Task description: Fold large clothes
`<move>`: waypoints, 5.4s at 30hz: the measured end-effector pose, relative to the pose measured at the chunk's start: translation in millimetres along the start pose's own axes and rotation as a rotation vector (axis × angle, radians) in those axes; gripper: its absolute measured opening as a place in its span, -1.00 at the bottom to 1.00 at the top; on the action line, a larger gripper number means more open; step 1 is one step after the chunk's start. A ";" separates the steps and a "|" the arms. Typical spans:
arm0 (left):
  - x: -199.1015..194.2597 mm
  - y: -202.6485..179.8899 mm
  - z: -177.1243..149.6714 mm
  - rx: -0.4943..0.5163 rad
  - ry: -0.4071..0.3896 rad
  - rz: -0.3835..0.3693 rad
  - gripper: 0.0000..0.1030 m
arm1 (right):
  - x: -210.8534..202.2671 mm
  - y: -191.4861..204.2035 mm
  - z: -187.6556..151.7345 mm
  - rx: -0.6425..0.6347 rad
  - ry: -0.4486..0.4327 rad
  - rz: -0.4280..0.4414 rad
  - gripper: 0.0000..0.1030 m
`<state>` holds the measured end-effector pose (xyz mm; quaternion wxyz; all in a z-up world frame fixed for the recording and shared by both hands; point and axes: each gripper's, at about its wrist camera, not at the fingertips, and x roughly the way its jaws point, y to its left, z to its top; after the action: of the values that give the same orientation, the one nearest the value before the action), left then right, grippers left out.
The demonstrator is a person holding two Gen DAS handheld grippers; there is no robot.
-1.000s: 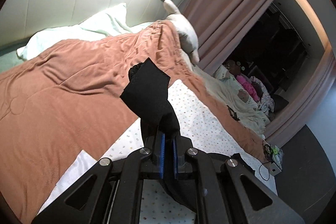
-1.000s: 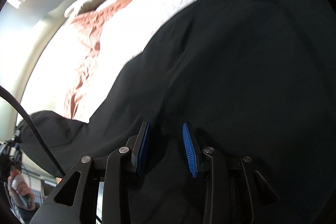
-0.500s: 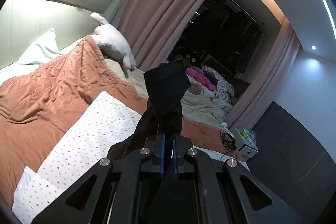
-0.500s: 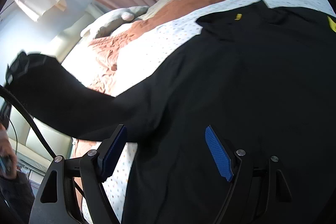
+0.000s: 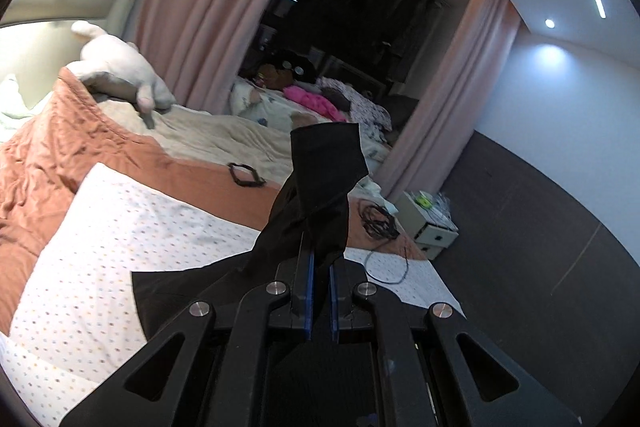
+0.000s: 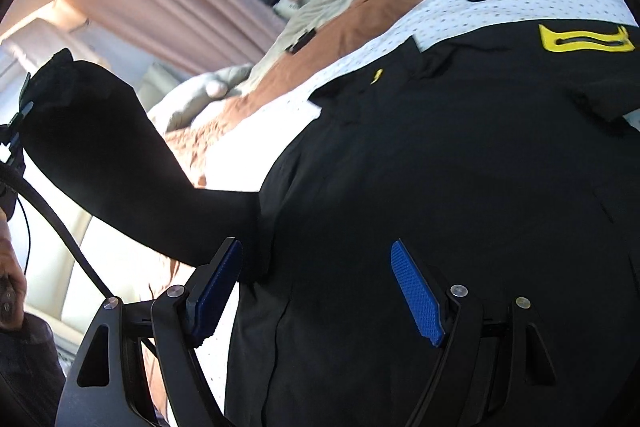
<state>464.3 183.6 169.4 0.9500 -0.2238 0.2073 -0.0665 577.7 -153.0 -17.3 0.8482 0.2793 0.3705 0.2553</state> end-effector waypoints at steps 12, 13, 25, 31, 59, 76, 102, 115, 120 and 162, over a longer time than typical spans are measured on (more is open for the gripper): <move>109.1 -75.8 -60.3 0.053 0.188 -0.110 -0.85 | -42.0 -74.3 14.0 0.218 -0.096 -0.025 0.47; 118.6 -81.4 -67.8 0.054 0.208 -0.113 -0.85 | -43.1 -78.5 14.4 0.230 -0.099 -0.040 0.47; 211.8 -113.8 -179.1 0.068 0.507 -0.162 -0.72 | -75.5 -129.6 17.9 0.433 -0.190 -0.106 0.47; 198.9 -108.0 -208.5 0.068 0.558 -0.186 1.00 | -94.8 -144.1 -1.3 0.511 -0.233 -0.121 0.47; 14.5 133.7 -228.6 -0.260 0.239 0.253 0.30 | -58.6 -138.8 -6.1 0.518 -0.103 -0.190 0.39; 50.3 193.6 -268.1 -0.422 0.310 0.275 -0.04 | -33.9 -161.1 -8.8 0.540 -0.088 -0.168 -0.76; 74.6 161.3 -262.2 -0.321 0.280 0.279 0.84 | -49.7 -156.1 23.4 0.368 -0.147 -0.199 0.29; 80.6 113.5 -256.6 -0.197 0.262 0.240 0.98 | -161.9 -172.1 7.6 0.401 -0.390 -0.363 0.29; 80.9 110.0 -257.5 -0.176 0.252 0.258 0.97 | -192.4 -183.5 11.4 0.389 -0.446 -0.412 0.15; 59.4 119.6 -249.9 -0.245 0.197 0.224 0.97 | -110.5 -51.7 -1.6 0.131 -0.433 -0.057 -1.00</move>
<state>416.2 177.8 -109.8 0.8924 -0.3056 0.3292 0.0436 522.4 -260.1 1.2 0.8950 0.3713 0.2035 0.1406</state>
